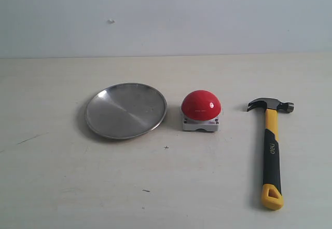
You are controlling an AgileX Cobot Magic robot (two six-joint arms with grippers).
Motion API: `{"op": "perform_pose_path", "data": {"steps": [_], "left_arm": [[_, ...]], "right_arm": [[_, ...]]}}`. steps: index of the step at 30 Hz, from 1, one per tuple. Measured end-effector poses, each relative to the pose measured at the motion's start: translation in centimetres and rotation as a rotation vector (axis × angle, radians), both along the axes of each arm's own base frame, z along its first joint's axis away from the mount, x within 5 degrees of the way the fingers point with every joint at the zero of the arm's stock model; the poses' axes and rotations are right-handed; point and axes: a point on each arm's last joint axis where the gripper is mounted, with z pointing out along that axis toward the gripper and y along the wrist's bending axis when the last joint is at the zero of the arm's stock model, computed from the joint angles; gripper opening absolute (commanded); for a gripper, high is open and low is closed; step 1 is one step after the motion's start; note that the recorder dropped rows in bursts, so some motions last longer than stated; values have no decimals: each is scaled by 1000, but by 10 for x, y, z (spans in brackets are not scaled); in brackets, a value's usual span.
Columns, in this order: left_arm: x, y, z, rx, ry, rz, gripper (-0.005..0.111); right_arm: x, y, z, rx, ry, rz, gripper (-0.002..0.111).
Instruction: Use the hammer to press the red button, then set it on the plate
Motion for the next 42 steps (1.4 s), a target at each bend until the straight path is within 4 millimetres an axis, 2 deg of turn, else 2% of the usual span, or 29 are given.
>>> {"op": "perform_pose_path", "data": {"steps": [4, 5, 8, 12, 16, 18, 20, 22, 23, 24, 26, 27, 28, 30, 32, 34, 37, 42], "left_arm": [[0, 0, 0, 0, 0, 0, 0], [0, 0, 0, 0, 0, 0, 0], [0, 0, 0, 0, 0, 0, 0], [0, 0, 0, 0, 0, 0, 0], [0, 0, 0, 0, 0, 0, 0], [0, 0, 0, 0, 0, 0, 0], [0, 0, 0, 0, 0, 0, 0], [0, 0, 0, 0, 0, 0, 0], [0, 0, 0, 0, 0, 0, 0], [0, 0, 0, 0, 0, 0, 0], [0, 0, 0, 0, 0, 0, 0], [0, 0, 0, 0, 0, 0, 0], [0, 0, 0, 0, 0, 0, 0], [0, 0, 0, 0, 0, 0, 0], [0, 0, 0, 0, 0, 0, 0], [0, 0, 0, 0, 0, 0, 0], [0, 0, 0, 0, 0, 0, 0], [0, 0, 0, 0, 0, 0, 0]], "right_arm": [[-2, -1, 11, 223, -157, 32, 0], [-4, -1, 18, 318, -248, 50, 0], [-9, -3, 30, 370, -397, 69, 0], [-13, -8, 36, 519, -504, 76, 0], [-15, -10, 39, 532, -556, 75, 0], [-14, -9, 40, 475, -512, 46, 0], [-8, -9, 57, 403, -422, 13, 0], [12, -10, 83, 354, -307, -9, 0], [30, -11, 102, 322, -212, -10, 0], [42, -11, 113, 303, -149, -8, 0], [96, -9, 147, 225, 134, 38, 0], [110, -9, 160, 198, 199, 58, 0], [135, -8, 167, 175, 356, 91, 0], [170, -10, 177, 159, 586, 114, 0], [198, -16, 171, 149, 834, 95, 1], [219, -23, 162, 130, 968, 65, 1], [228, -26, 149, 122, 1042, 49, 2], [246, -34, 125, 141, 1150, -21, 23]]}}
